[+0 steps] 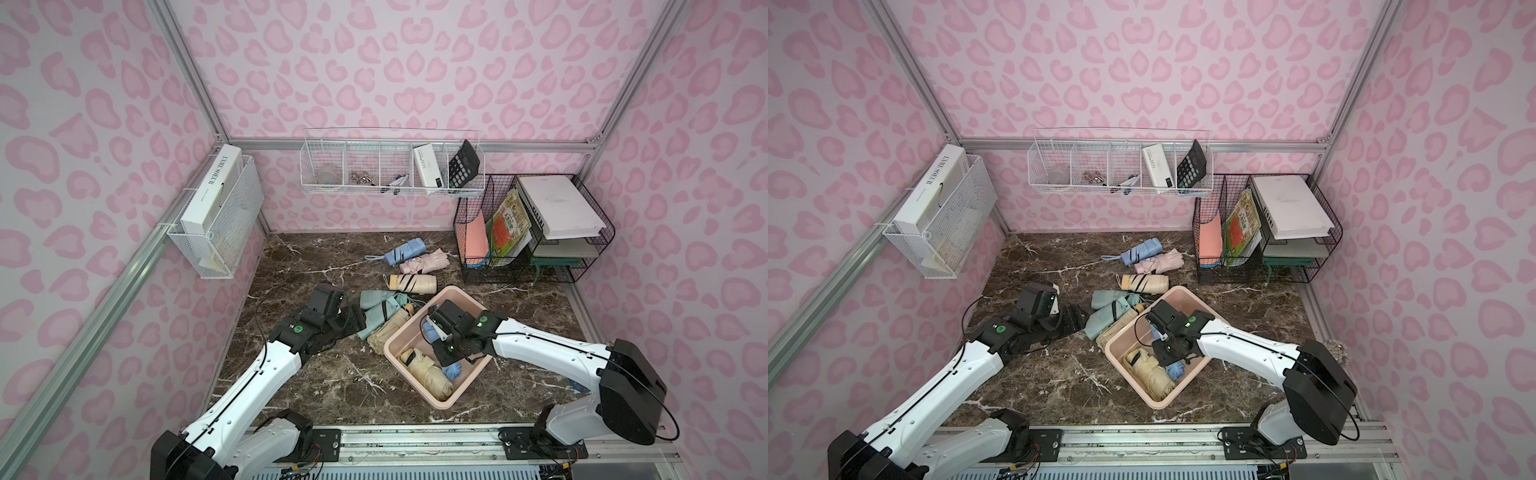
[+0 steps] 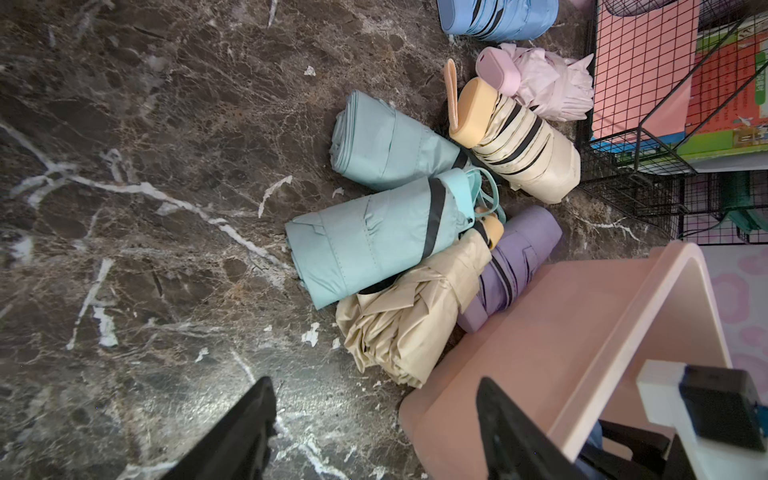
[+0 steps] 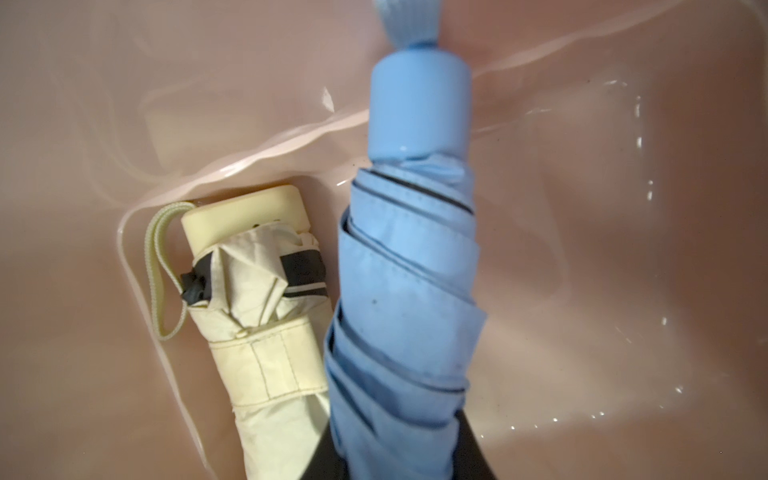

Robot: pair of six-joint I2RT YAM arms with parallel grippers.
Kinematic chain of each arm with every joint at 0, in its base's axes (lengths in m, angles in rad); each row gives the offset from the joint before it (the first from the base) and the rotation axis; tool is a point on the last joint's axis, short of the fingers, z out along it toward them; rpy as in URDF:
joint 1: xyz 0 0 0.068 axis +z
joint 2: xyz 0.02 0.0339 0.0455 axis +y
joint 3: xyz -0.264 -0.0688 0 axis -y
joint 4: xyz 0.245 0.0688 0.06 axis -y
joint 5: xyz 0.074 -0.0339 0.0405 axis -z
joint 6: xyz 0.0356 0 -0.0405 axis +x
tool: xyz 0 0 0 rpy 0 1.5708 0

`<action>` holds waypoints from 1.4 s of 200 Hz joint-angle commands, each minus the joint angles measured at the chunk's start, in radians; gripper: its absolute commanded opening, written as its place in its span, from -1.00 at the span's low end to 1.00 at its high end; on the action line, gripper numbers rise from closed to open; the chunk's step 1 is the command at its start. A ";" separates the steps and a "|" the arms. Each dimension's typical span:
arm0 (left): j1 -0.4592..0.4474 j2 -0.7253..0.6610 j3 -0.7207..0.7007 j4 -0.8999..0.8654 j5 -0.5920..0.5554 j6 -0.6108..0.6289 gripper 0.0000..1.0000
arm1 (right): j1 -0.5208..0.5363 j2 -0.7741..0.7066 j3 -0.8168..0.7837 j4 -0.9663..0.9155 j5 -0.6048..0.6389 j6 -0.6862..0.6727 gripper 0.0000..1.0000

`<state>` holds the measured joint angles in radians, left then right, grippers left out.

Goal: Put the umbrella into the storage box
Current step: Place the umbrella in the storage box, then move the storage box to the center of the board.

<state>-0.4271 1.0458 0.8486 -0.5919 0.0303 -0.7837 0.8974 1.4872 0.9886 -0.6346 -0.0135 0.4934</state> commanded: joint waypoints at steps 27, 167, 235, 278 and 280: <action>0.002 0.010 0.024 -0.064 0.021 0.019 0.50 | -0.034 0.015 0.032 0.055 -0.011 -0.109 -0.74; -0.327 -0.127 -0.059 -0.007 0.088 -0.439 0.68 | -0.029 -0.088 0.028 -0.004 -0.074 -0.270 0.67; -0.424 0.155 0.046 0.167 0.080 -0.476 0.34 | -0.163 -0.248 0.084 0.016 -0.037 -0.213 0.70; -0.425 0.370 0.254 0.097 0.068 -0.277 -0.20 | -0.210 -0.313 0.068 0.020 -0.026 -0.181 0.69; -0.424 0.382 0.268 0.090 0.069 -0.262 -0.20 | -0.213 -0.317 0.066 0.020 -0.025 -0.179 0.69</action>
<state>-0.8520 1.3388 1.0046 -0.4980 0.1017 -1.2026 0.7029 1.2003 1.0649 -0.6247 -0.0540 0.2852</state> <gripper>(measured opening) 0.409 0.846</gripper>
